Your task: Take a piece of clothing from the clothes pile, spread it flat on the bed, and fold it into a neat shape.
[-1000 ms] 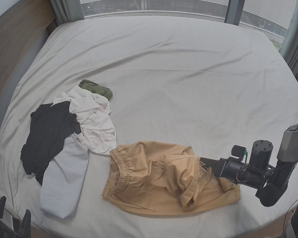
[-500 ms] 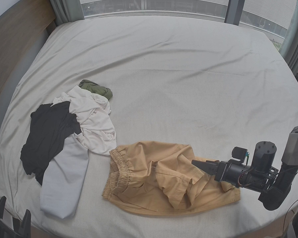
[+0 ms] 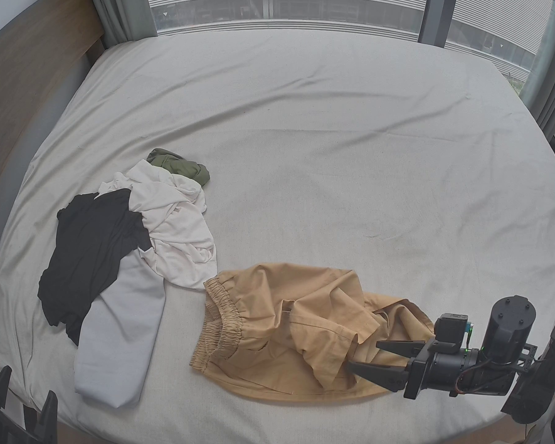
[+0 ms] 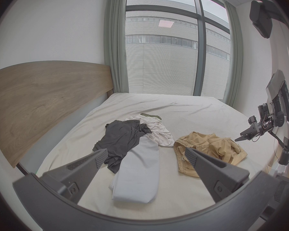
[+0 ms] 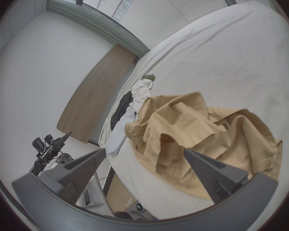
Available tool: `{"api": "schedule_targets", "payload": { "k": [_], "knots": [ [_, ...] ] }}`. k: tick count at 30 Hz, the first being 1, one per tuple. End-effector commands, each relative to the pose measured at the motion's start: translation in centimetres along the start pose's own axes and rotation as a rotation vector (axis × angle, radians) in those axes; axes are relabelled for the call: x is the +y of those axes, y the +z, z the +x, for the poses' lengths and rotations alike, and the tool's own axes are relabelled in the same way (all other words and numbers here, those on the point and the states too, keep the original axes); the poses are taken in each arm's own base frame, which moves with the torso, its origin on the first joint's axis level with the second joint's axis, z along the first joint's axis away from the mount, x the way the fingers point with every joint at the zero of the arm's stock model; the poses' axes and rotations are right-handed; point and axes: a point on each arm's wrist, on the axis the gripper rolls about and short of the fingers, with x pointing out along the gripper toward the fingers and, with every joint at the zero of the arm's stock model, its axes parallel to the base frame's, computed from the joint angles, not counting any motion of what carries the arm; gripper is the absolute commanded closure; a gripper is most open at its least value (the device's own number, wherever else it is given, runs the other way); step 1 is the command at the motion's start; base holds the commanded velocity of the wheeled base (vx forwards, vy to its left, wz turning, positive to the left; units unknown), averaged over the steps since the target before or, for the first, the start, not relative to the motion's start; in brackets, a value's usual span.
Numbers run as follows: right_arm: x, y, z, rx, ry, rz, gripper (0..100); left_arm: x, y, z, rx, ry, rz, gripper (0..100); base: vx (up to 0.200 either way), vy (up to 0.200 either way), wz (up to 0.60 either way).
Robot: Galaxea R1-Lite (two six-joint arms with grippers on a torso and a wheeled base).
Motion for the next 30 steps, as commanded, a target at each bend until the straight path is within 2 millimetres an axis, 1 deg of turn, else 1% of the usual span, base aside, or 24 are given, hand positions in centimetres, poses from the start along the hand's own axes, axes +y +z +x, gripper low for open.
{"api": "schedule_targets", "payload": {
  "k": [1, 4, 5, 6, 15, 21, 30],
  "knots": [
    [0.5, -0.6, 0.5, 0.032, 0.024, -0.005, 0, 0.0, -0.5, 0.0, 0.002, 0.0, -0.001, 0, 0.0, 0.0, 0.0],
    [0.0, -0.9, 1.7, 0.054, 0.016, -0.002, 0, 0.0, -0.5, 0.0, 0.002, 0.0, -0.001, 0, 0.0, 0.0, 0.0],
    [0.0, -0.9, 1.7, 0.054, 0.016, -0.002, 0, 0.0, -0.5, 0.0, 0.001, 0.0, -0.001, 0, 0.0, 0.0, 0.0],
    [-0.2, -1.0, 2.5, 0.06, 0.016, -0.001, 0, 0.0, -0.5, 0.0, 0.001, 0.0, -0.001, 0, 0.0, 0.0, 0.0],
    [-0.5, -1.0, 5.1, 0.057, 0.034, -0.002, 0, 0.0, -0.5, 0.0, 0.002, 0.0, -0.001, 0, 0.0, 0.0, 0.0],
    [-0.7, -1.0, 6.0, 0.051, 0.039, -0.004, 0, 0.0, -0.5, 0.0, 0.001, 0.0, -0.001, 0, 0.0, 0.0, 0.0],
    [-0.3, 0.1, 7.1, 0.002, 0.071, -0.01, 0, 0.0, -0.5, 0.0, 0.002, 0.0, -0.001, 0, 0.0, 0.0, 0.0]
  ]
}}
